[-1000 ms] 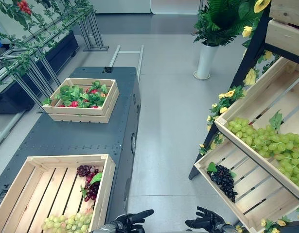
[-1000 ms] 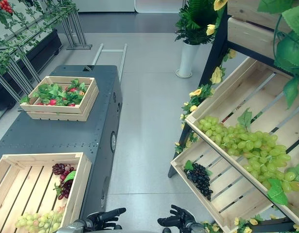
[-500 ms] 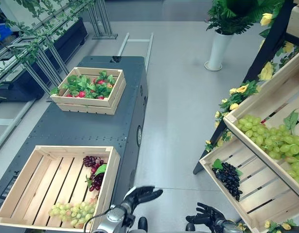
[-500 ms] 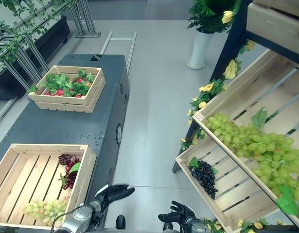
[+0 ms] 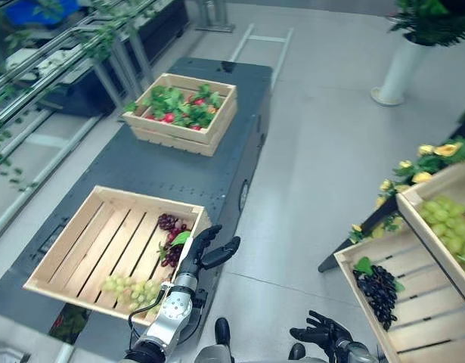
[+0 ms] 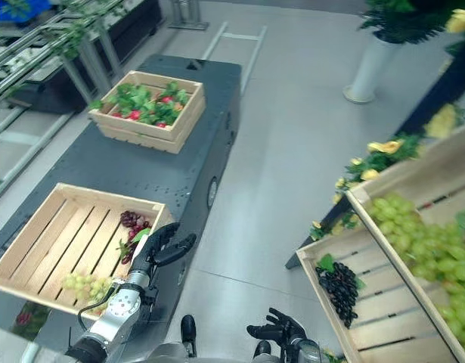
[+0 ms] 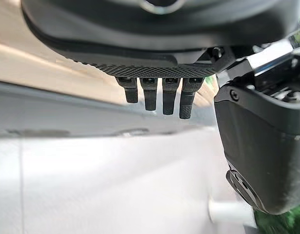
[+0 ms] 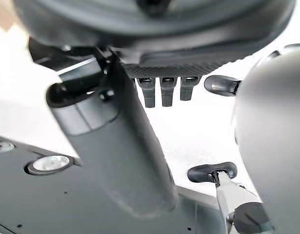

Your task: Pick up the fruits from the basket on one side to the basket on the other side

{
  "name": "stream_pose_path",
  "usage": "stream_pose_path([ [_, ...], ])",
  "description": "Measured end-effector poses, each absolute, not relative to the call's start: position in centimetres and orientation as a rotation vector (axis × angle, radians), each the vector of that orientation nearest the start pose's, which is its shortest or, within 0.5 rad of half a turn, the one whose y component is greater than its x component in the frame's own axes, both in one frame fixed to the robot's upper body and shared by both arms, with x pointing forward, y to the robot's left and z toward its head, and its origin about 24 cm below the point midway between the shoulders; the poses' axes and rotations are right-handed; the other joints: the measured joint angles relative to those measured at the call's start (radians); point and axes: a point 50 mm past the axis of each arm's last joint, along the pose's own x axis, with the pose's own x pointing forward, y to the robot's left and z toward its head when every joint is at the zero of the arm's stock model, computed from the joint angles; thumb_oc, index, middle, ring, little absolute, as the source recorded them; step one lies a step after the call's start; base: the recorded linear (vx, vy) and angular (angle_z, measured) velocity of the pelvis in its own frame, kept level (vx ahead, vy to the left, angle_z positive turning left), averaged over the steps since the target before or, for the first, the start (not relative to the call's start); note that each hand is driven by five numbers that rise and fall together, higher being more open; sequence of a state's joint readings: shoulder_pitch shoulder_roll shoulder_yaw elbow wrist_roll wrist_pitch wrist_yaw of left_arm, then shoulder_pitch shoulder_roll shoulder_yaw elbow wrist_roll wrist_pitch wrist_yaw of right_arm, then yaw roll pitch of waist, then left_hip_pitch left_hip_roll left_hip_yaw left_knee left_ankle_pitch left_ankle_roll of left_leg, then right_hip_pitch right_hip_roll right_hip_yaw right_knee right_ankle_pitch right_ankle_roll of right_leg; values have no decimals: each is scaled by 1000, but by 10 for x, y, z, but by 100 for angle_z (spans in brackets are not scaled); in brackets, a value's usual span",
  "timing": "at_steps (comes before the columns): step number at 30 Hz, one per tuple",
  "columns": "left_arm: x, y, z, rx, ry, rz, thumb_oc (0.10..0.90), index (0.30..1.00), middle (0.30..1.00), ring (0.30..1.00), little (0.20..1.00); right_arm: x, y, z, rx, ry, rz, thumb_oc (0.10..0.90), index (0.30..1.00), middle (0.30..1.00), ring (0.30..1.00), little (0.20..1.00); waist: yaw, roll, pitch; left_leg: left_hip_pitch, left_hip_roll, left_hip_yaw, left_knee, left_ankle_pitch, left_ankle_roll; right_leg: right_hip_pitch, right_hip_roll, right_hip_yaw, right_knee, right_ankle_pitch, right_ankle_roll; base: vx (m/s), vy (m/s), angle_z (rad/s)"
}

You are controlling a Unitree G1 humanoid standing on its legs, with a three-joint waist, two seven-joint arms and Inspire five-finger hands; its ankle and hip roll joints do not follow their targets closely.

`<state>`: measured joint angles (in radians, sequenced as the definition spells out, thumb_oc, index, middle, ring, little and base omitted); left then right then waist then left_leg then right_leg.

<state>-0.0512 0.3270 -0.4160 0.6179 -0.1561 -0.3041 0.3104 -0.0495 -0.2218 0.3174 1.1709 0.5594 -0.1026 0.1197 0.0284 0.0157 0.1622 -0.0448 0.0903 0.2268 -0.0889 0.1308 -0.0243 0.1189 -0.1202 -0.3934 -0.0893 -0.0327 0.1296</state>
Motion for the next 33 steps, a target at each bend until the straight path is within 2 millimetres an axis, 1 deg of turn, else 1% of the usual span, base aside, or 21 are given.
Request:
stream_pose_path([
  [2,220,179,-61,320,291,55,800,900,900,900,900,127,-200,-153,158,1006,-65,800,900,900,900,900,-1,-12,5,6,-21,-10,0,-1,5,16,-17,-10,0,-3,10,90,166,27],
  [5,221,183,-57,357,256,127,800,900,900,900,900,128,-198,-152,163,986,-66,800,900,900,900,900,-1,-27,14,7,-45,-31,0,-8,16,30,-34,-35,2,-3,10,114,226,24],
  [8,224,183,-48,383,192,174,800,900,900,900,900,127,-197,-152,163,973,-66,800,900,900,900,900,12,-36,20,19,-58,-56,0,-20,33,29,-55,-59,65,-8,1,24,198,32],
  [9,226,184,-47,387,183,188,800,900,900,900,900,128,-197,-152,161,969,-69,800,900,900,900,900,14,-31,22,26,-56,-65,1,-18,38,13,-64,-57,125,-13,-7,-45,188,31],
  [10,227,184,-45,391,173,201,800,900,900,900,900,129,-199,-151,156,958,-71,800,900,900,900,900,15,-19,32,36,-48,-73,0,-26,51,-18,-76,-57,227,-21,-18,24,139,28],
  [11,228,185,-44,398,168,206,800,900,900,900,900,133,-199,-149,152,944,-68,800,900,900,900,900,17,-17,37,36,-51,-79,2,-30,56,-41,-92,-54,292,-19,-17,33,70,30],
  [12,232,186,-42,416,153,204,800,900,900,900,900,137,-201,-147,143,928,-64,800,900,900,900,900,17,-14,52,47,-49,-98,11,-39,71,-96,-126,-40,435,-23,-19,42,-45,38],
  [13,237,190,-37,438,134,206,800,900,900,900,900,140,-200,-146,144,914,-58,800,900,900,900,900,18,-19,65,57,-57,-117,4,-41,86,-161,-158,-6,558,-36,-14,25,-54,42],
  [14,239,194,-34,450,122,212,800,900,900,900,900,142,-198,-145,145,905,-53,800,900,900,900,900,19,-24,68,56,-62,-123,1,-42,89,-183,-155,18,561,-43,-15,58,-172,40],
  [15,243,202,-29,472,104,233,800,900,900,900,900,145,-196,-144,149,891,-45,800,900,900,900,900,24,-33,79,56,-66,-136,1,-38,97,-206,-144,45,534,-42,-15,69,-227,43],
  [16,247,209,-25,491,94,254,800,900,900,900,900,149,-194,-142,153,870,-42,800,900,900,900,900,24,-35,89,52,-67,-162,1,-39,95,-224,-108,87,442,-41,-12,87,-284,47],
  [17,248,211,-23,495,92,263,800,900,900,900,900,149,-194,-142,153,864,-42,800,900,900,900,900,20,-33,91,48,-68,-172,1,-39,95,-222,-89,115,382,-39,-10,70,-263,63],
  [18,251,215,-19,505,83,284,800,900,900,900,900,150,-195,-142,153,857,-42,800,900,900,900,900,17,-42,92,43,-76,-198,0,-39,95,-223,-70,150,257,-24,4,63,-258,83],
  [19,254,215,-17,508,74,290,800,900,900,900,900,149,-195,-142,153,860,-44,800,900,900,900,900,10,-41,92,33,-86,-234,0,-39,94,-221,-53,211,138,-8,26,67,-291,88],
  [20,254,215,-17,508,70,290,800,900,900,900,900,149,-195,-142,154,862,-43,800,900,900,900,900,11,-42,93,30,-92,-249,0,-38,94,-221,-51,228,102,-2,30,59,-256,92],
  [22,252,214,-18,541,61,283,800,900,900,900,900,143,-193,-145,160,883,-46,800,900,900,900,900,10,-46,92,30,-102,-278,1,-39,87,-225,-54,228,75,31,11,77,-212,82],
  [23,248,218,-18,569,48,292,800,900,900,900,900,140,-191,-147,167,893,-44,800,900,900,900,900,9,-72,89,32,-118,-271,1,-46,72,-216,-57,229,73,53,5,94,-157,75],
  [24,247,221,-17,582,37,293,800,900,900,900,900,141,-189,-147,171,895,-42,800,900,900,900,900,8,-83,90,35,-122,-269,1,-48,61,-208,-59,238,67,103,3,102,-155,79],
  [25,242,221,-18,580,25,303,800,900,900,900,900,142,-189,-147,170,896,-42,800,900,900,900,900,9,-74,90,34,-95,-245,7,-55,38,-189,-40,241,50,116,11,71,-112,38],
  [28,233,224,-12,581,-26,336,800,900,900,900,900,147,-190,-144,169,881,-39,800,900,900,900,900,25,-72,89,43,-42,-219,11,-77,3,-161,14,234,1,123,-23,32,-95,-5],
  [33,244,219,2,630,-136,358,800,900,900,900,900,144,-205,-144,135,893,-61,800,900,900,900,900,8,-69,92,34,-21,-223,14,-86,-14,-164,36,218,1,110,-41,-33,-17,1],
])
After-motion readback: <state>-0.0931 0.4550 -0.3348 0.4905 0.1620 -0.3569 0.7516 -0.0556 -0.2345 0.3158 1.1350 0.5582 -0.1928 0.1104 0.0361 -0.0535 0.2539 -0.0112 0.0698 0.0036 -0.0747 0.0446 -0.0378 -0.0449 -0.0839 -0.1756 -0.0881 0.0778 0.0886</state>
